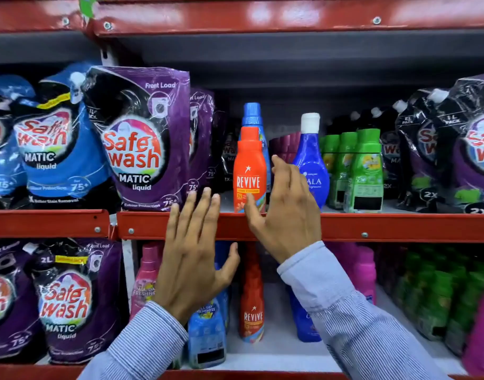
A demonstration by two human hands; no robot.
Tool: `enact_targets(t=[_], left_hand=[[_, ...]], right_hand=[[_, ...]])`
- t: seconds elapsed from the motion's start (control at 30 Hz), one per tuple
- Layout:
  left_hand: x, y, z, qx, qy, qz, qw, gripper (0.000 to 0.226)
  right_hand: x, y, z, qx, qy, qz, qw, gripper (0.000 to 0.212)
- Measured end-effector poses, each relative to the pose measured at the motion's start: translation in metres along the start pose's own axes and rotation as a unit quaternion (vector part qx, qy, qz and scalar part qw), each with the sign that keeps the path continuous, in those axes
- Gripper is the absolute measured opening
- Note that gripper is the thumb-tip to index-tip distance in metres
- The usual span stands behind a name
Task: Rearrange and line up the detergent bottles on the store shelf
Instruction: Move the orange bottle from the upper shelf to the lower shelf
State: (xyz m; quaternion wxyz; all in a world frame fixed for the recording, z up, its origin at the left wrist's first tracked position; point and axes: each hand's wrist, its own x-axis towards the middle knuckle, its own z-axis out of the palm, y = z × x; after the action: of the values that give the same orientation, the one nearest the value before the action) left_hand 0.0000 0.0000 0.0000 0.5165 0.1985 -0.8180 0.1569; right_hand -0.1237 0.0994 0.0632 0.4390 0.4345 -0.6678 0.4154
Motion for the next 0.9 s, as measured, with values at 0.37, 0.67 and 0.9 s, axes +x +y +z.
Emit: enact_targets(t=[0.37,0.67,0.9], left_hand=[[-0.005,-0.018,0.015,-0.004,0.012,0.019,1.0,0.07],[-0.008,-0.02,0.018,-0.032,0.034,0.02,0.999,0.069],[-0.009,-0.015,0.021,-0.041,0.055,0.001,0.998,0.069]], right_hand=[[0.022,-0.023,0.034,-0.044,-0.018,0.141,0.989,0.075],[0.017,-0.024,-0.003,0.087,0.108,0.115,0.984,0.069],[-0.055,-0.011,-0.042,0.116,0.082,0.095,0.985,0.069]])
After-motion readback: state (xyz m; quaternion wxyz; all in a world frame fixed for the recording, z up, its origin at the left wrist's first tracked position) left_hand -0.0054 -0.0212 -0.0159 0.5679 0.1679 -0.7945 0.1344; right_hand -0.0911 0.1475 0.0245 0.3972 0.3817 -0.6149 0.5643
